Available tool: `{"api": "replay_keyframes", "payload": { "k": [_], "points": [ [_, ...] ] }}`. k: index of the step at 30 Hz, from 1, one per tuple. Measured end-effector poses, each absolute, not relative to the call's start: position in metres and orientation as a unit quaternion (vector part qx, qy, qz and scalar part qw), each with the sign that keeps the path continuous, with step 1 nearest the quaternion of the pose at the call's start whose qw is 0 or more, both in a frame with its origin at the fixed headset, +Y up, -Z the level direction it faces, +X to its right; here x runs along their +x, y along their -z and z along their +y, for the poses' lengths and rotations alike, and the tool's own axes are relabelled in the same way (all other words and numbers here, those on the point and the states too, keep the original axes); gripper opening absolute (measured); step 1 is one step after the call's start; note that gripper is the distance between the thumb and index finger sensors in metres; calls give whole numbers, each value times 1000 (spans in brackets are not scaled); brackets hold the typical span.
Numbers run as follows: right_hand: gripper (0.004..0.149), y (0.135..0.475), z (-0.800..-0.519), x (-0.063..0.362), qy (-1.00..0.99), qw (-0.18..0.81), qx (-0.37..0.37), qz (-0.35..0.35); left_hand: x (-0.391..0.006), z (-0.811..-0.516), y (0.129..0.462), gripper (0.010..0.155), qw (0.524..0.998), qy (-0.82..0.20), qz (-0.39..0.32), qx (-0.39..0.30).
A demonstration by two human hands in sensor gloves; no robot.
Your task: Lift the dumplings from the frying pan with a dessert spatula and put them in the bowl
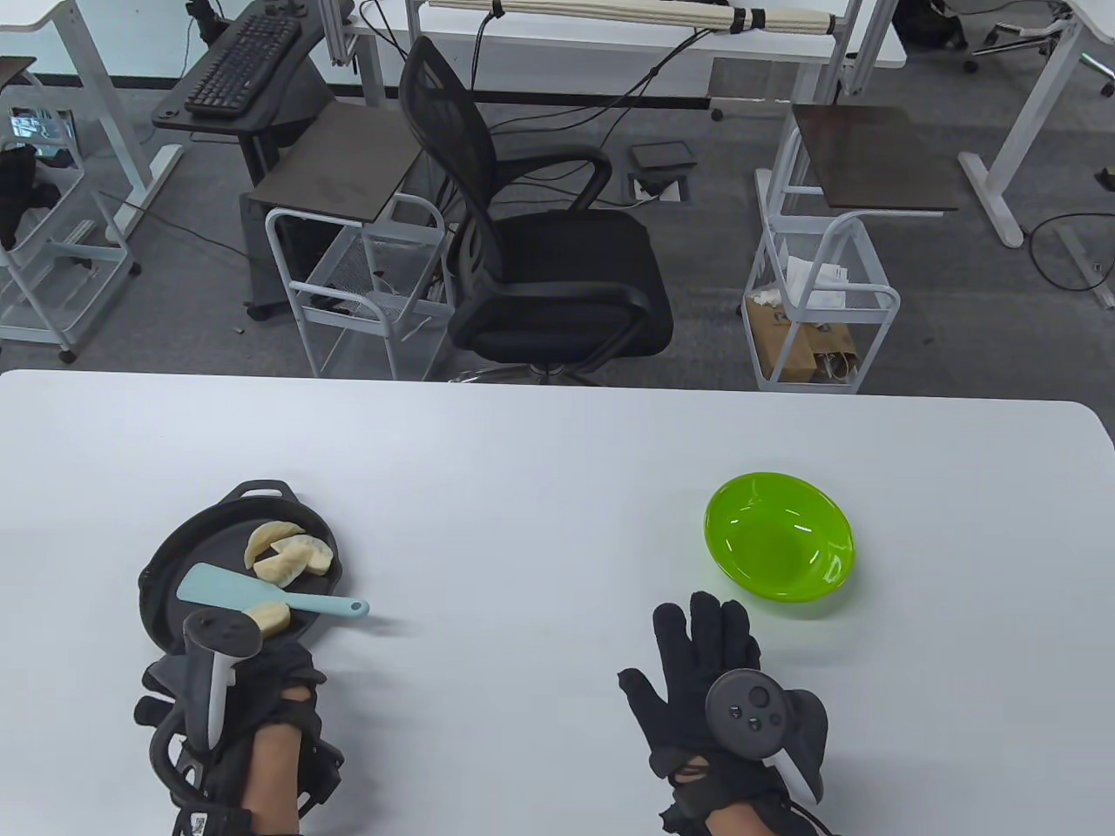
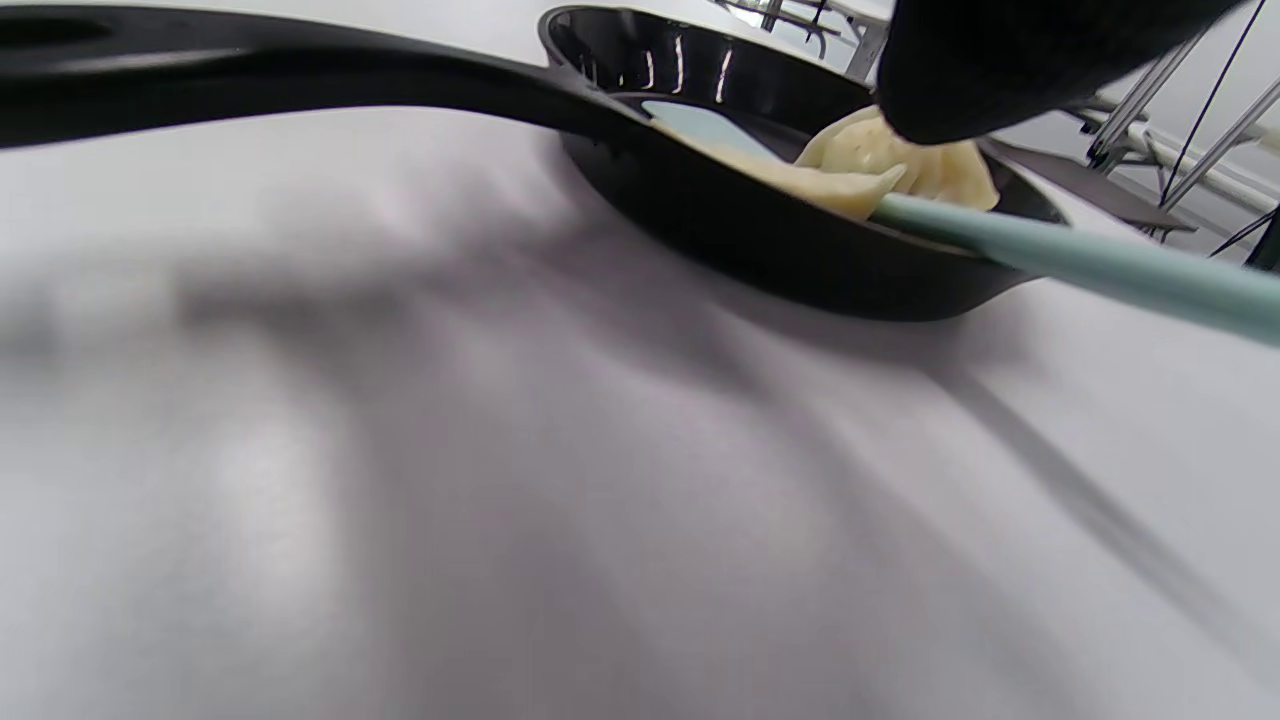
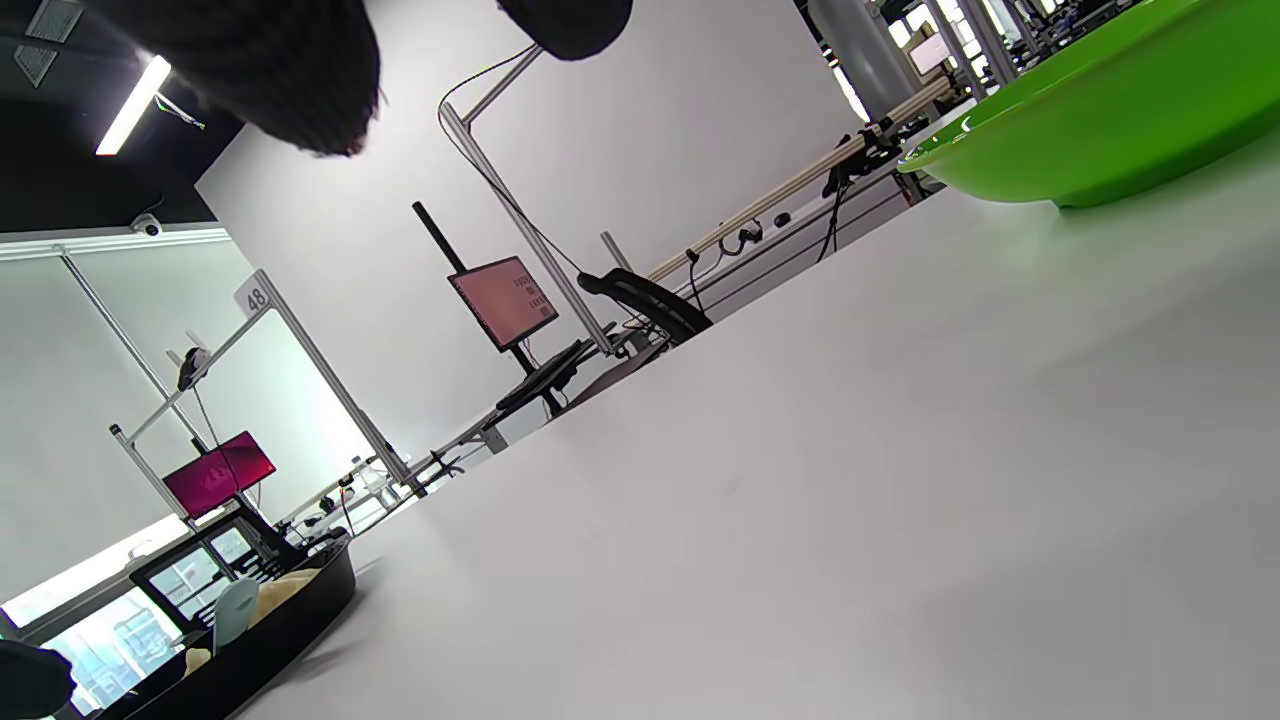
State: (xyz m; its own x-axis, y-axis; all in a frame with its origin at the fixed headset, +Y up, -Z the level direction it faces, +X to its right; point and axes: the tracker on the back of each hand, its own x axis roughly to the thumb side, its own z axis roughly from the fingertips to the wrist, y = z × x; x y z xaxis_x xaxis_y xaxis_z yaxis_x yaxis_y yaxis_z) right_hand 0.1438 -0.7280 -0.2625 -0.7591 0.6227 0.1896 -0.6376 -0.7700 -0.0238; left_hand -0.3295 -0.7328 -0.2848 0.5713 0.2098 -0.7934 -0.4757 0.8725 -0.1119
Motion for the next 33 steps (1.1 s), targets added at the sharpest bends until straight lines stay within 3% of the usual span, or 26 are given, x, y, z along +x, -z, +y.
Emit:
{"api": "replay_keyframes", "payload": {
  "k": [21,30,33],
  "points": [
    [73,262,-728,144,-926,360,102,-51,-352,-750,281,94,840,-182,456,-229],
    [73,262,-728,144,-926,360,102,-51,-359,-754,281,86,833,-178,469,-234],
    [73,262,-728,144,-925,362,102,-52,-361,-756,281,76,830,-182,471,-238]
  ]
}}
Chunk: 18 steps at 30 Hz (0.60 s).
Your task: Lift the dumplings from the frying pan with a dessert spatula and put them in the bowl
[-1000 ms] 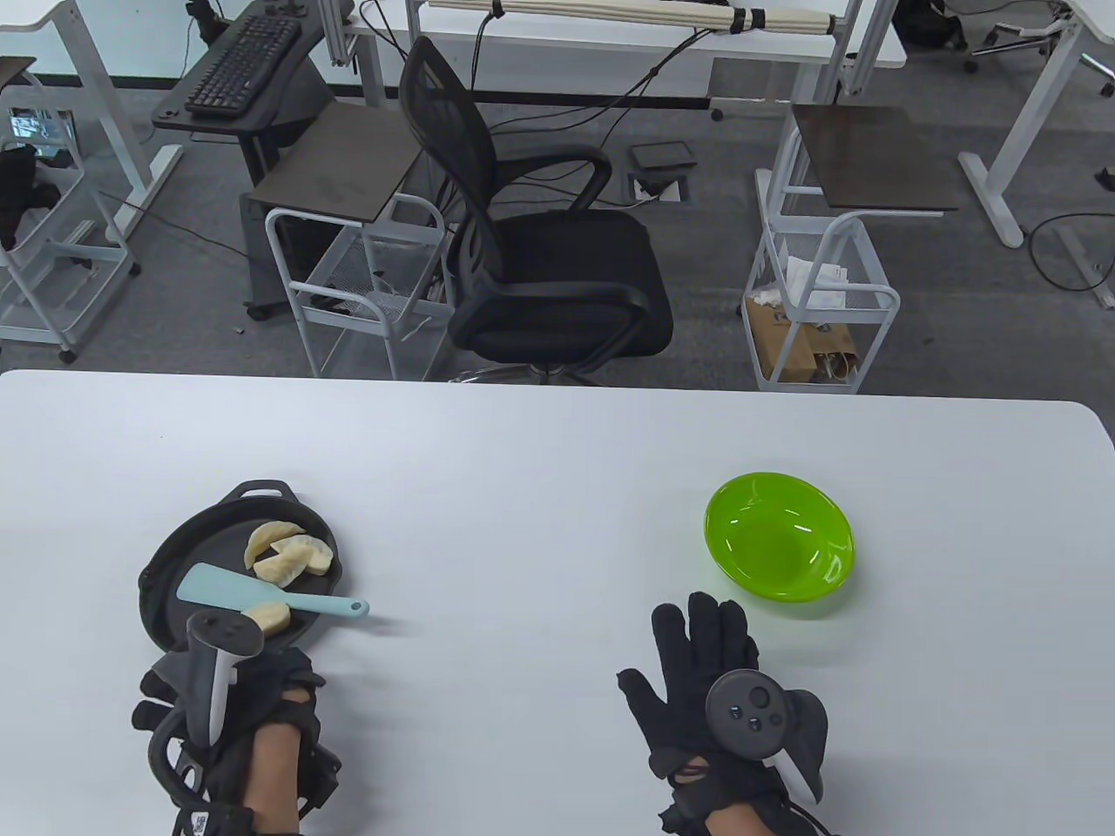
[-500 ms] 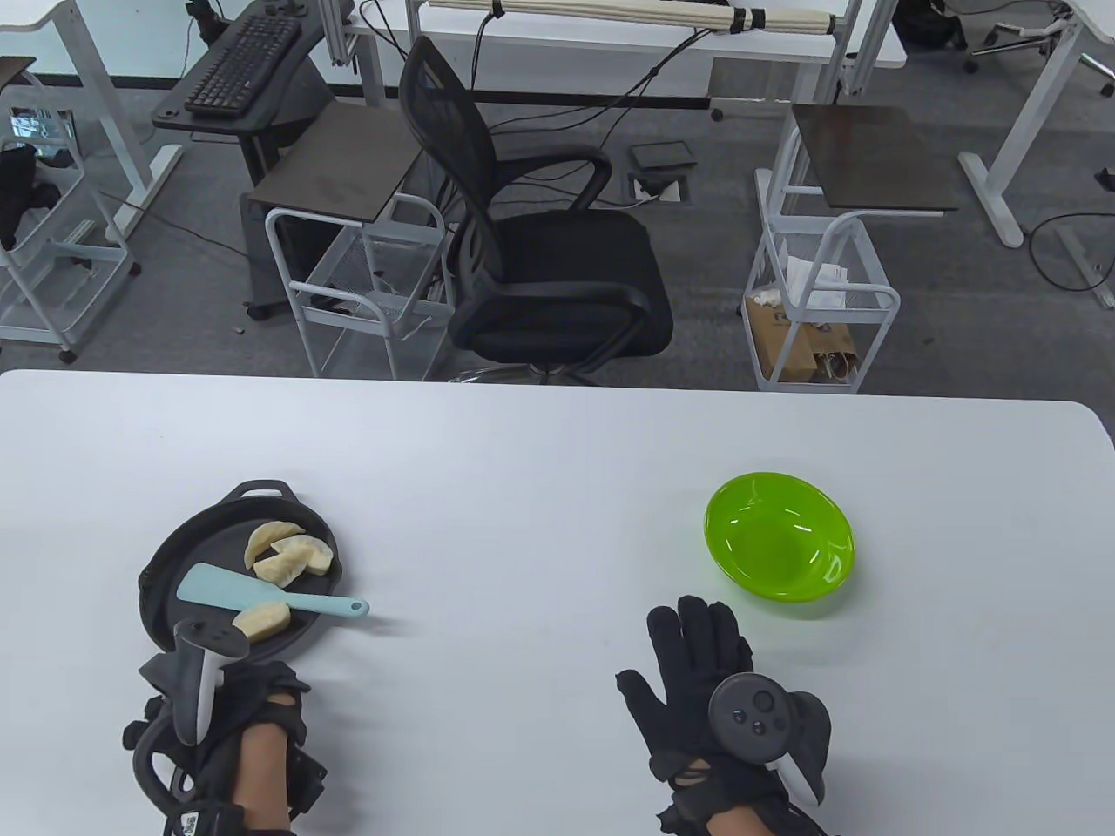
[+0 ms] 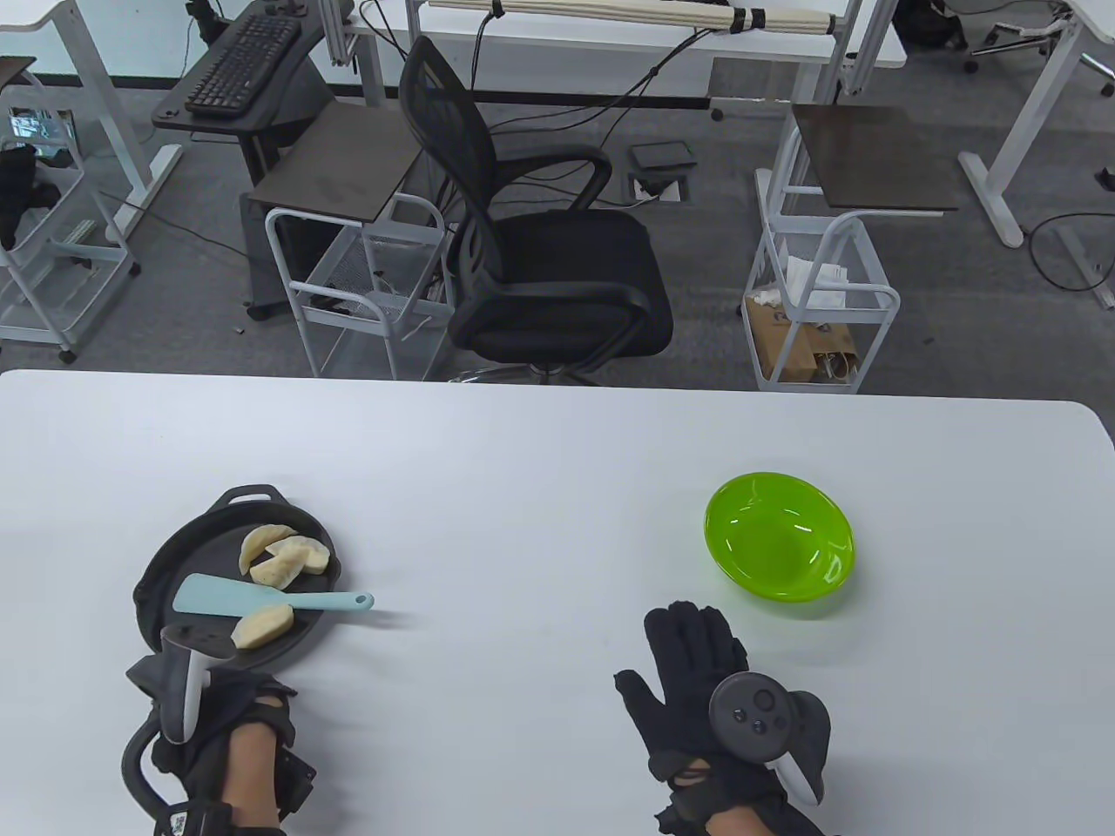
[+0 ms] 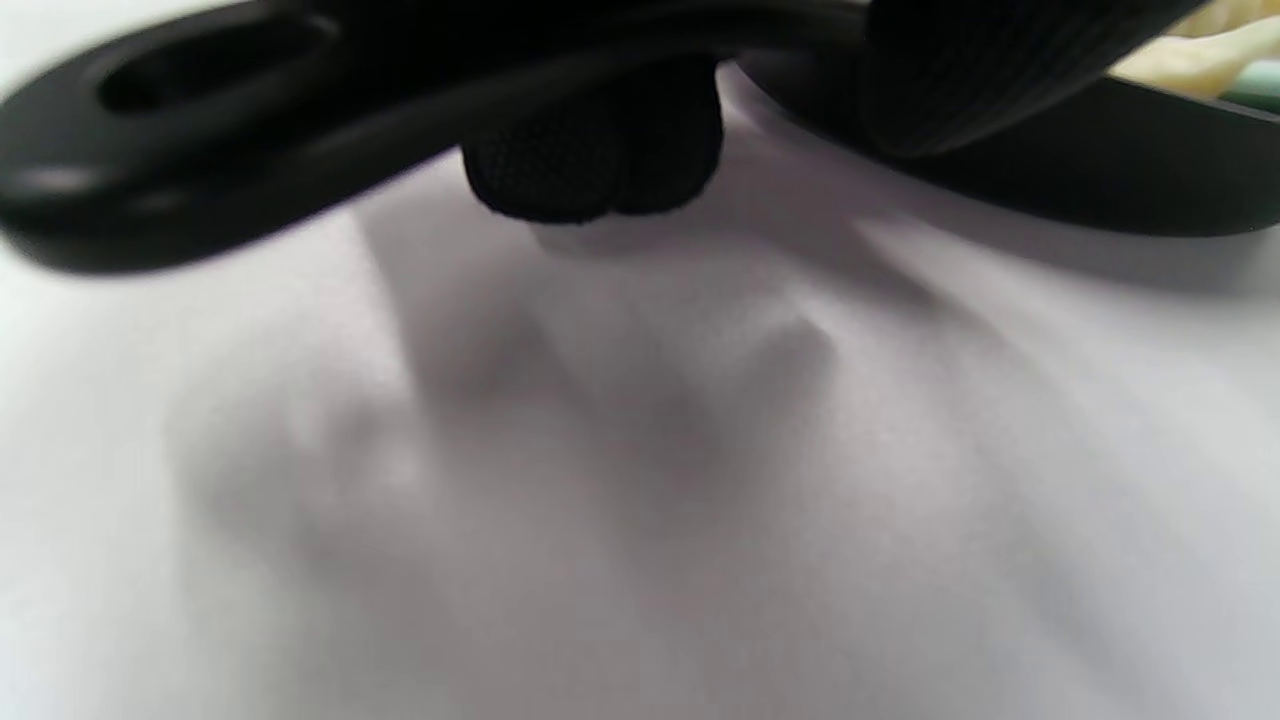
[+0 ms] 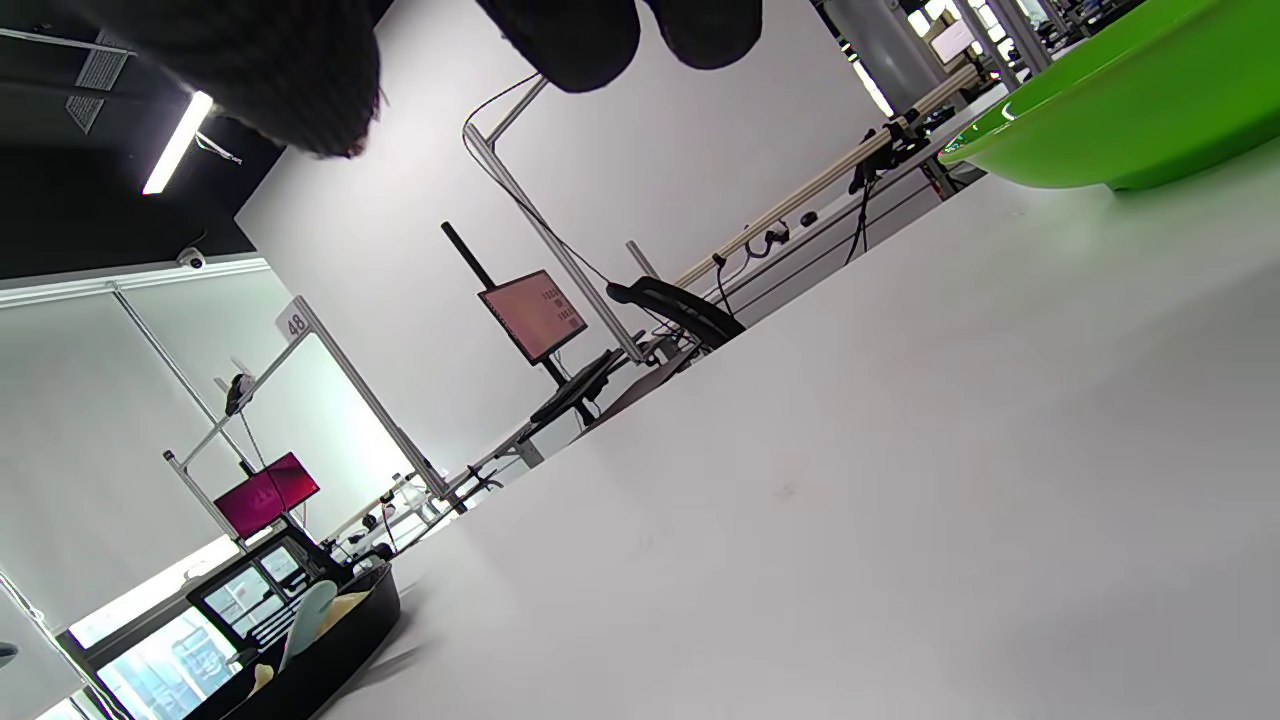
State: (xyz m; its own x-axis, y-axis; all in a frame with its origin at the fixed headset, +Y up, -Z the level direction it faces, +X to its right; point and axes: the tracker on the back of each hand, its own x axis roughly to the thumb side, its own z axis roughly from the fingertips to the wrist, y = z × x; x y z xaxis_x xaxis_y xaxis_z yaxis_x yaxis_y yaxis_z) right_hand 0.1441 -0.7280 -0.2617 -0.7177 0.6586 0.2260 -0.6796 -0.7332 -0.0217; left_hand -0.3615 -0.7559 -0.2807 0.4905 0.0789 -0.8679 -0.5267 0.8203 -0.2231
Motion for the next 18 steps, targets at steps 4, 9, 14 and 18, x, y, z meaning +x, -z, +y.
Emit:
{"api": "replay_keyframes", "payload": {
  "k": [4,9,14,18],
  "points": [
    [73,262,-729,145,-922,372,98,-47,-358,-759,283,66,831,-187,458,-254],
    [73,264,-731,150,-920,378,91,-44,-347,-759,286,65,844,-200,436,-241],
    [73,265,-733,151,-920,380,89,-38,-339,-758,289,65,857,-218,421,-204],
    [73,266,-734,150,-917,389,80,-35,-339,-756,289,65,863,-233,413,-175]
  ]
}}
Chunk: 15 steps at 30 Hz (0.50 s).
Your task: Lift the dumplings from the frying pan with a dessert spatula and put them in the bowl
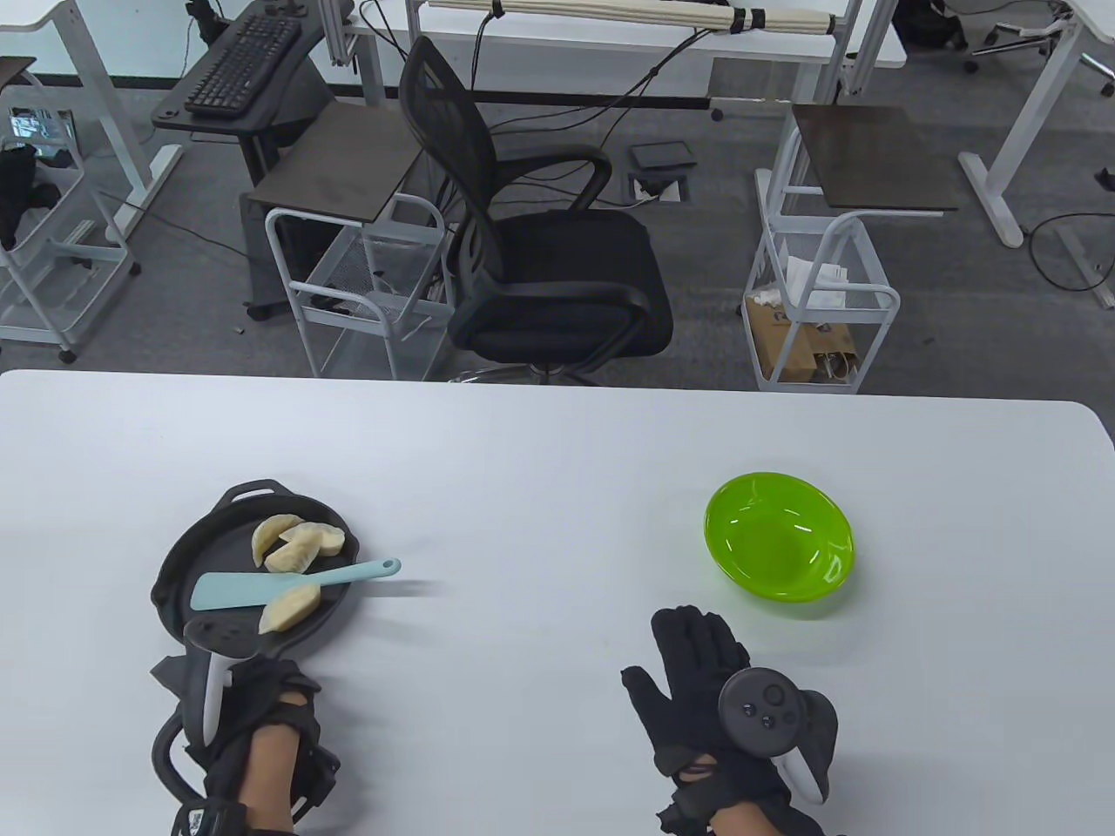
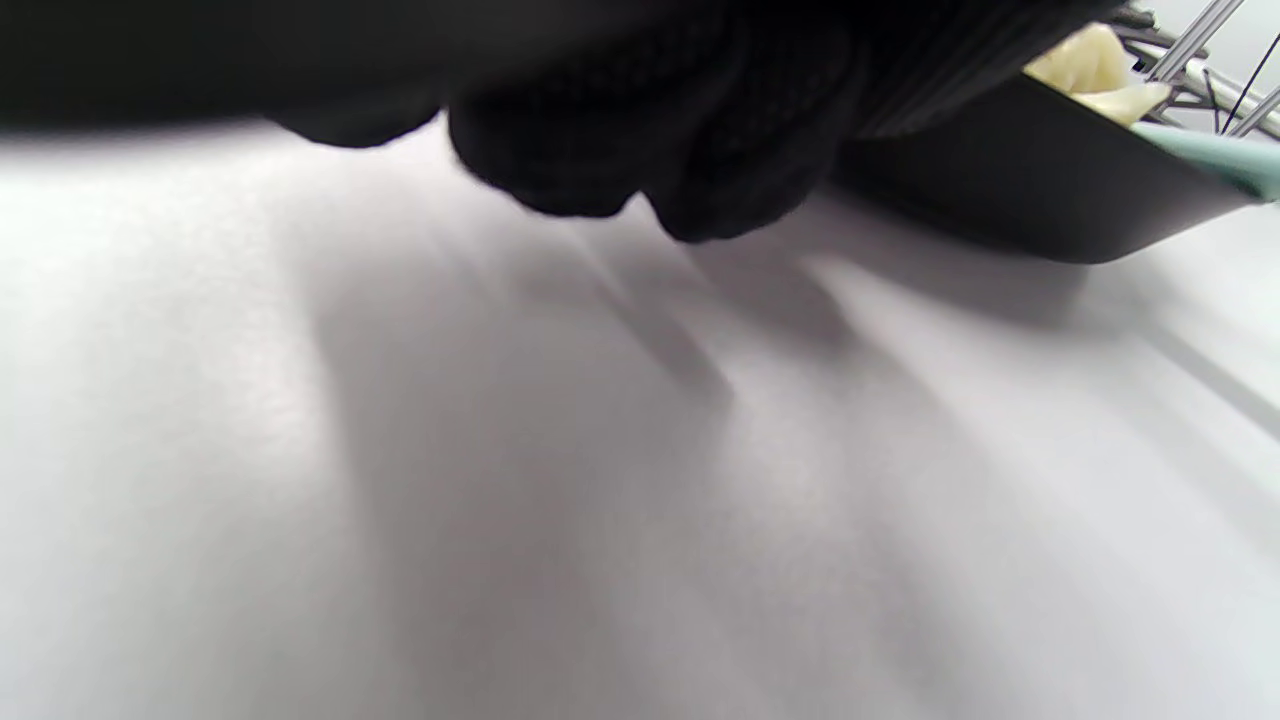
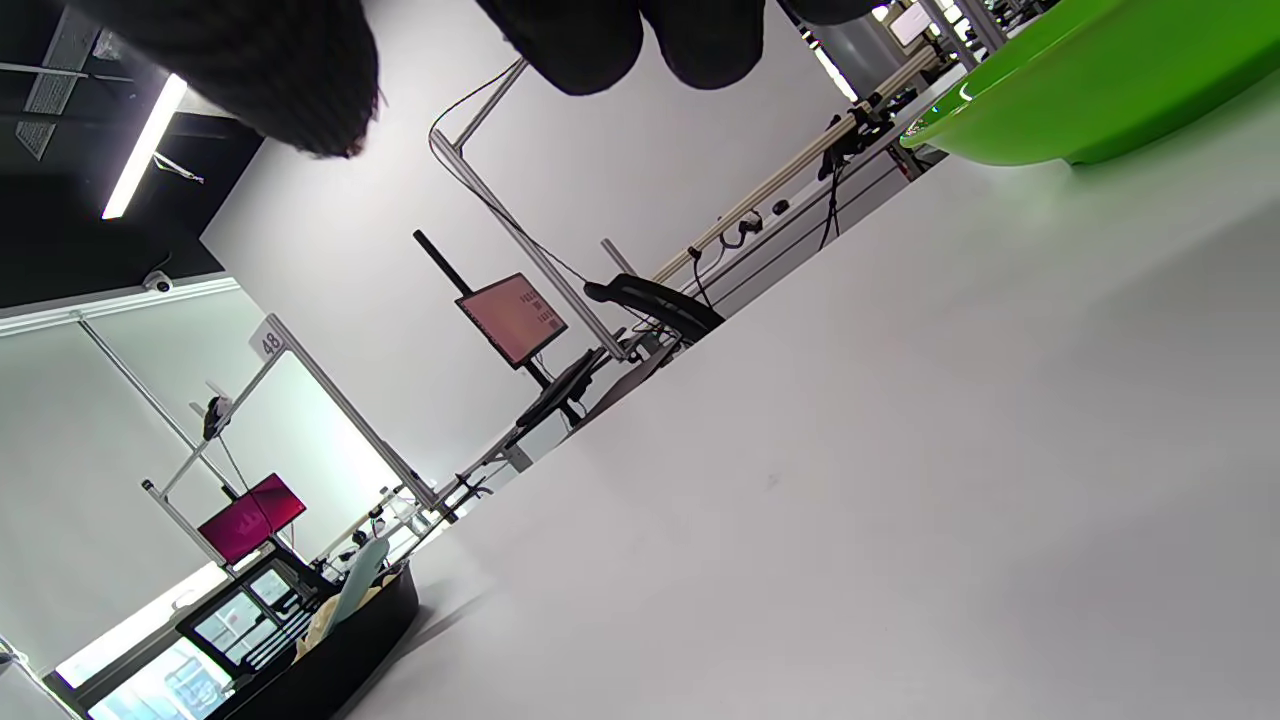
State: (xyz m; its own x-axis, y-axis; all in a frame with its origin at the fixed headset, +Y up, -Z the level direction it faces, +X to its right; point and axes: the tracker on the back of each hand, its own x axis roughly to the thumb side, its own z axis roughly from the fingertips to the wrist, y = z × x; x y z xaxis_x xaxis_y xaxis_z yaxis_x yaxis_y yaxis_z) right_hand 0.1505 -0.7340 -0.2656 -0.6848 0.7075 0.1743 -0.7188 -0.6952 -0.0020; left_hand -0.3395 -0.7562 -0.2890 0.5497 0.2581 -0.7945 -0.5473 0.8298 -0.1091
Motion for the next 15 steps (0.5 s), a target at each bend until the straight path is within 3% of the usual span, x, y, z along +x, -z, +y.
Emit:
{"api": "replay_keyframes", "payload": {
  "k": [15],
  "points": [
    [73,266,-736,150,-916,393,75,-28,-339,-760,292,63,863,-309,378,-129]
  ]
}}
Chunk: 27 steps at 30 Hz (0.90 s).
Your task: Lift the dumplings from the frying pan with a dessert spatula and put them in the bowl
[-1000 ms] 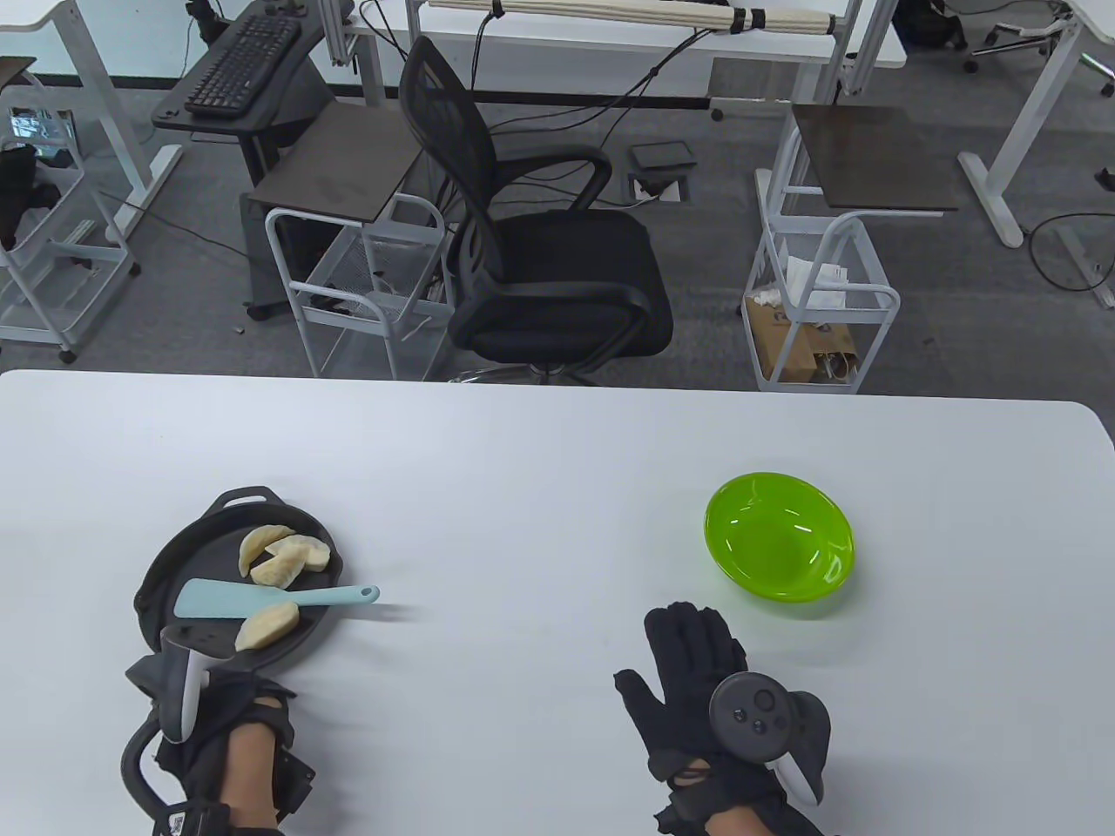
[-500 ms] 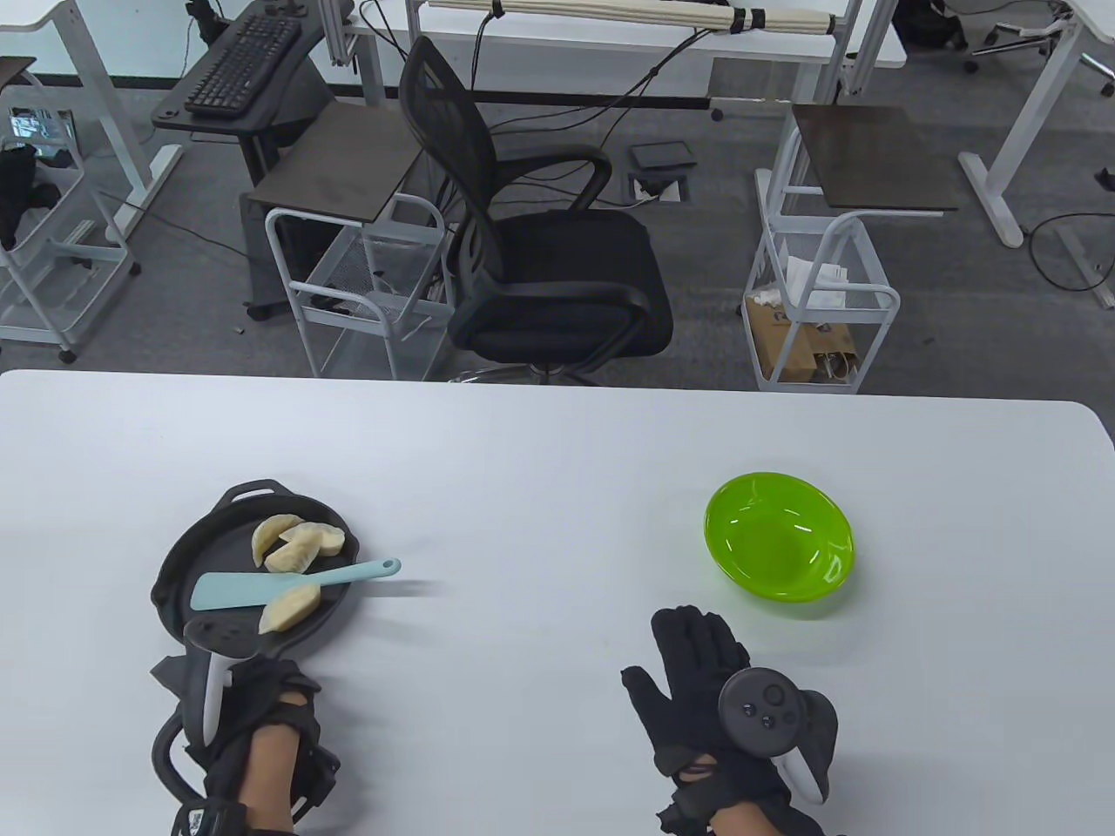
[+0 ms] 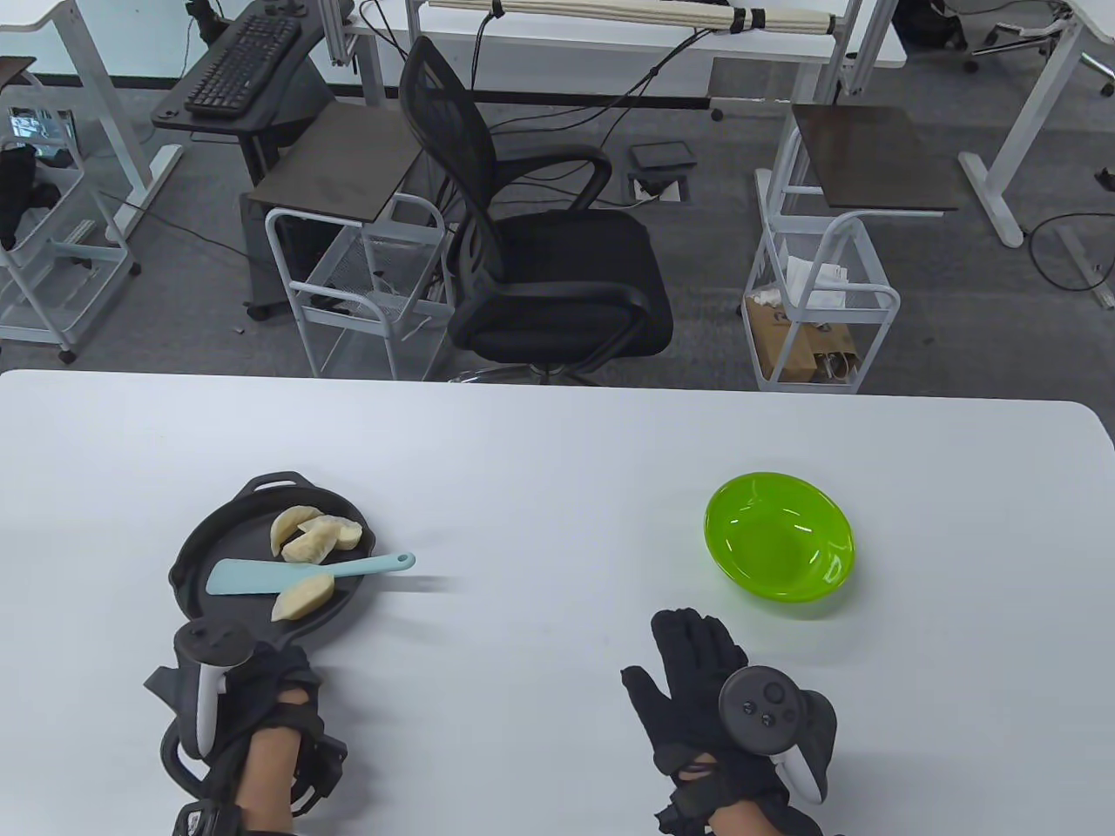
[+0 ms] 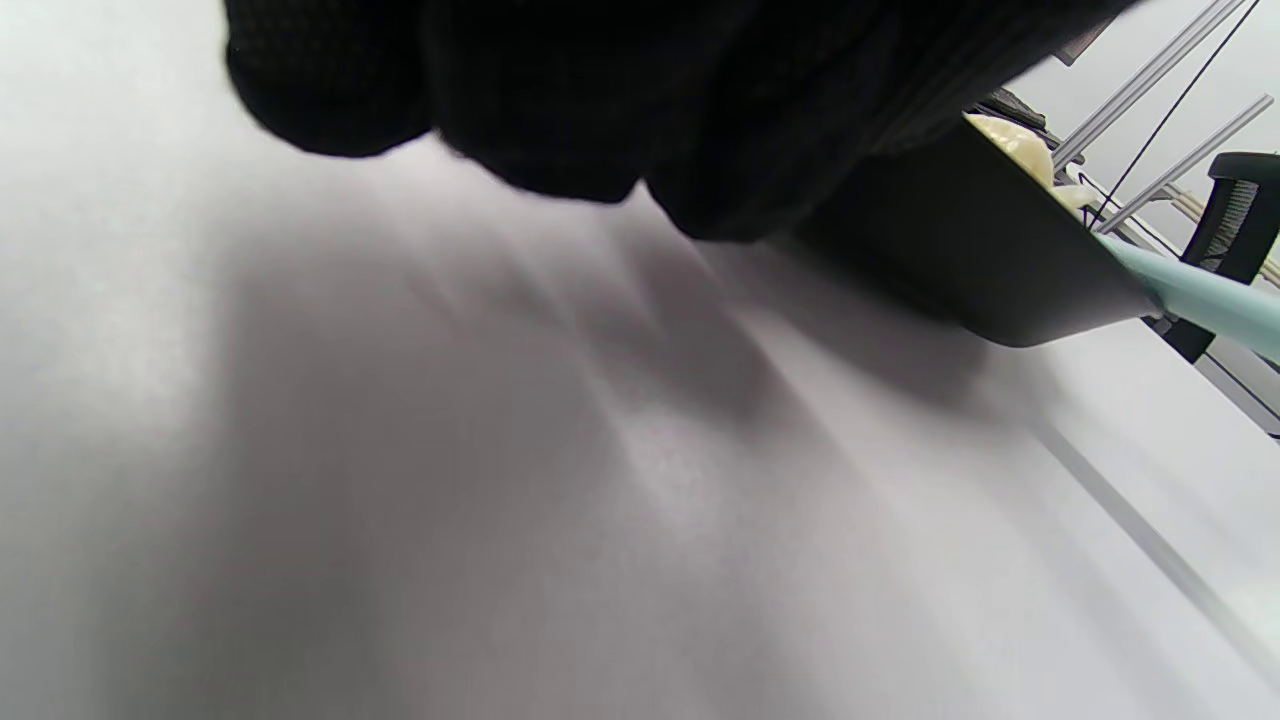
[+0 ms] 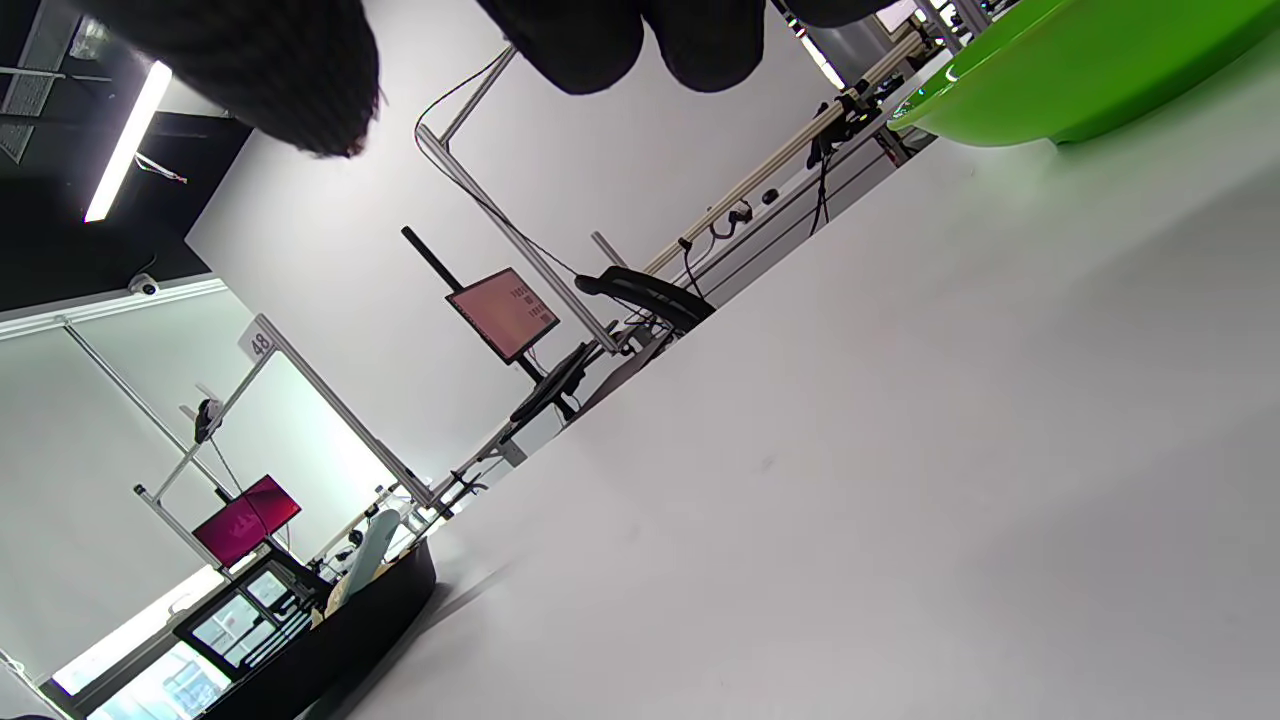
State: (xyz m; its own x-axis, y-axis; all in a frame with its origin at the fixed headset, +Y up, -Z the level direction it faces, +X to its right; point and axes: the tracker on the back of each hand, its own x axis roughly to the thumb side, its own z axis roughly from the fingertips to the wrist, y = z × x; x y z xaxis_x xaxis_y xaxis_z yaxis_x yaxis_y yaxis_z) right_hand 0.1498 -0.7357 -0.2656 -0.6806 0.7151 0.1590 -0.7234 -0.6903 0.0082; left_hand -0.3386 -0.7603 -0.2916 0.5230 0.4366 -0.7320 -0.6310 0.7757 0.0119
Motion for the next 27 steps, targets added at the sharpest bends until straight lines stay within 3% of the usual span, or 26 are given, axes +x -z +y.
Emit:
{"api": "replay_keyframes", "payload": {
  "k": [27],
  "points": [
    [73,267,-736,151,-918,388,72,-23,-291,-741,293,63,889,-327,291,-137]
  ]
}}
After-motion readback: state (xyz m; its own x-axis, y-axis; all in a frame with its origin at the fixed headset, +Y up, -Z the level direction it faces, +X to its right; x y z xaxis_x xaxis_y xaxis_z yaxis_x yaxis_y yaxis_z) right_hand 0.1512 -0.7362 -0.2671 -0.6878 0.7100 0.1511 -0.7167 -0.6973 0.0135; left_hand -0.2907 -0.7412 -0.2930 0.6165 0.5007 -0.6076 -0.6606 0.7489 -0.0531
